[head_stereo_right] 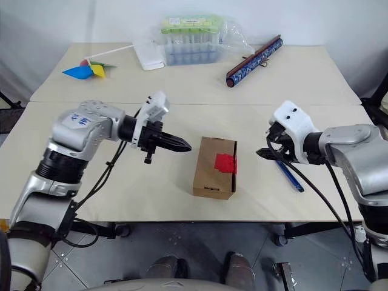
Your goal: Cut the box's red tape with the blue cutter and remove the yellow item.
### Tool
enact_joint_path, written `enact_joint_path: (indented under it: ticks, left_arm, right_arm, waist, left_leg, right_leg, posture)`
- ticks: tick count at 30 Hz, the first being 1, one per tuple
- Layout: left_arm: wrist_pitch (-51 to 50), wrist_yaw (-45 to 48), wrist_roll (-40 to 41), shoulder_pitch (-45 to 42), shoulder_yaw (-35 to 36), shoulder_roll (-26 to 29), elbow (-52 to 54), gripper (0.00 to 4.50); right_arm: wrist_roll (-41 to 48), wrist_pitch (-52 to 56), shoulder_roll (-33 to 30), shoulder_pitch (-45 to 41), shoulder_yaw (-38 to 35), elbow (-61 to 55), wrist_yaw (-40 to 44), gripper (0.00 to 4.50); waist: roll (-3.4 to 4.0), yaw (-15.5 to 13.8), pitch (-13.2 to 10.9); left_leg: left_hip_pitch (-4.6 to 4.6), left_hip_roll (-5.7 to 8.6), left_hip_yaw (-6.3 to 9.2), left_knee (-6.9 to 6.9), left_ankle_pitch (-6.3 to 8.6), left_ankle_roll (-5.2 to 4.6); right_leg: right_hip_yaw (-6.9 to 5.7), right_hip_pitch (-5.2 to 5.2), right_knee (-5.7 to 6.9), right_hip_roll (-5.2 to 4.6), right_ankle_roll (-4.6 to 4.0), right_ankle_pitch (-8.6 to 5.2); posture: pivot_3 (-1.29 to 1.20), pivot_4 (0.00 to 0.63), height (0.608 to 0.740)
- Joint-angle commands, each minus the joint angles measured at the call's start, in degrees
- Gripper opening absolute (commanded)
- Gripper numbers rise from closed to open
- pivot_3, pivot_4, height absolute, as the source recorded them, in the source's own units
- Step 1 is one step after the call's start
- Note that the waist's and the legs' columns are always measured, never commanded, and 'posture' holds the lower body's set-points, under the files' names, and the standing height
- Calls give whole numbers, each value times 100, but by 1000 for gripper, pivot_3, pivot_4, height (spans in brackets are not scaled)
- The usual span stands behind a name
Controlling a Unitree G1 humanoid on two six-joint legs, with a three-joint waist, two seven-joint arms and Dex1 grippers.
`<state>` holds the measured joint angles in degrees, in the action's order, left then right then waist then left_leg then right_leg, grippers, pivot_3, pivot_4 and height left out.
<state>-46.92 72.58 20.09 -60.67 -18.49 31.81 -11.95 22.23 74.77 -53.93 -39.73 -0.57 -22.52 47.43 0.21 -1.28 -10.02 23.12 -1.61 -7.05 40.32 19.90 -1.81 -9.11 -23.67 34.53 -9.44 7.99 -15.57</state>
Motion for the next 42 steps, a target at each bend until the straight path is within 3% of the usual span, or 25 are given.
enact_joint_path:
  ticks: [1,2,8,17,29,42]
  left_arm:
    - [609,207,-309,-287,-226,-186,-379,0]
    - [776,247,-415,-332,-324,-281,-524,0]
    - [1700,371,-960,-468,-655,-784,-1231,0]
    - [2188,566,-1395,-571,-740,-1193,-1780,0]
    - [2465,665,-1990,-681,-913,-1353,-2268,0]
    - [2656,503,-2353,-952,-868,-1489,-2856,0]
  right_arm:
    - [286,966,320,-232,-449,-430,-388,4160]
    - [309,1338,497,-286,-511,-508,-530,4464]
    - [803,1773,1399,12,-917,-514,-1785,4464]
    - [2450,1773,1850,368,-1231,-474,-3498,4464]
    - [3913,1773,1076,921,-971,-205,-4764,4464]
    - [3679,1773,310,817,-322,146,-4646,4464]
  waist:
    - [0,-3,0]
    - [0,-4,0]
    - [0,-8,0]
    - [0,7,0]
    - [-10,-5,10]
    - [-11,-7,9]
  left_leg:
    - [0,0,-1,1,0,0]
    - [0,0,0,1,0,0]
    - [4,1,1,3,0,0]
    - [3,1,0,2,0,0]
    - [-7,1,1,4,0,-2]
    - [5,-7,5,61,3,-12]
  right_leg:
    - [1,0,0,0,0,0]
    - [0,0,2,0,0,0]
    - [0,-4,7,0,0,0]
    - [0,-5,11,0,0,0]
    - [4,5,11,-1,0,0]
    - [9,11,23,-1,-3,-1]
  posture:
    - [0,150,740]
    - [0,150,740]
    - [0,150,740]
    - [0,150,740]
    - [0,150,740]
    - [0,150,740]
